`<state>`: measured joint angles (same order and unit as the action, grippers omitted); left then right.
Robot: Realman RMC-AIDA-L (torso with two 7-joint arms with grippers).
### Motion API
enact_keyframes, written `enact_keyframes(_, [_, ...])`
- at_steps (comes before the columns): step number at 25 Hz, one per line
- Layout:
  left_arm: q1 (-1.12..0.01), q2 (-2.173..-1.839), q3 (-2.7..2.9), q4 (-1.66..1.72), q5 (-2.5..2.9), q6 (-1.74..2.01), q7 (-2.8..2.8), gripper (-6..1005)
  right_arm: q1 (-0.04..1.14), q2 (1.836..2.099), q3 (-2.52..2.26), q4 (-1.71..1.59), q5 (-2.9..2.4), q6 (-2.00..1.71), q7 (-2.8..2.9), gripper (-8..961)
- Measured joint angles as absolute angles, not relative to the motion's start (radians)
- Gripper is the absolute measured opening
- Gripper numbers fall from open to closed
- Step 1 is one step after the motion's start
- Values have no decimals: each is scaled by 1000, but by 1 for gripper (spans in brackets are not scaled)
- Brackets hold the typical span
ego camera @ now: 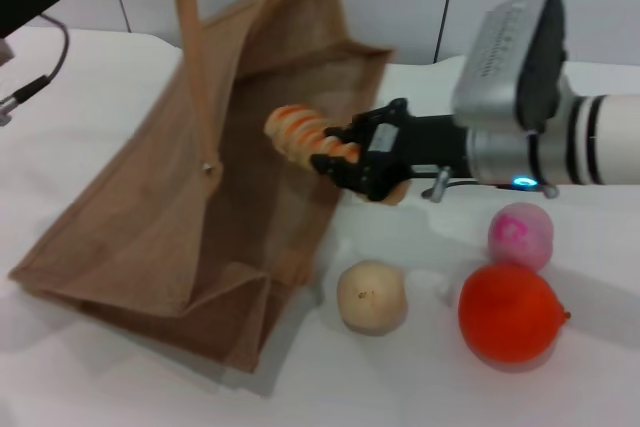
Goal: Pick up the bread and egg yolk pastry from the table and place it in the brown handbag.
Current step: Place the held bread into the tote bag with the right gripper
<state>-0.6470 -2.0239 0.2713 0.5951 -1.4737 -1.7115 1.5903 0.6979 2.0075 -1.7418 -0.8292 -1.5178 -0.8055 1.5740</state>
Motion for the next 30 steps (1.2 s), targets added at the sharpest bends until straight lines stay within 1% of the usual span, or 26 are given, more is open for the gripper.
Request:
enact_keyframes(3, [-668, -2026, 285, 595, -1474, -1723, 1585, 166, 729, 2022, -1757, -823, -1545, -795, 1574, 319])
enact_keyframes(9, [-700, -2026, 289, 571, -1475, -1765, 1580, 168, 797, 2028, -1886, -825, -1540, -656, 1609, 316])
enact_keyframes(13, [-715, -2026, 294, 570, -1475, -1797, 1571, 169, 841, 2029, -1996, -810, -1540, -513, 1630, 291])
enact_keyframes(20, [-707, -2027, 290, 568, -1483, -1812, 1570, 172, 842, 2031, -2050, -807, -1540, -424, 1627, 286])
enact_keyframes(30, [-674, -2026, 266, 548, -1511, -1800, 1596, 176, 832, 2031, -2076, -816, -1541, -417, 1635, 371])
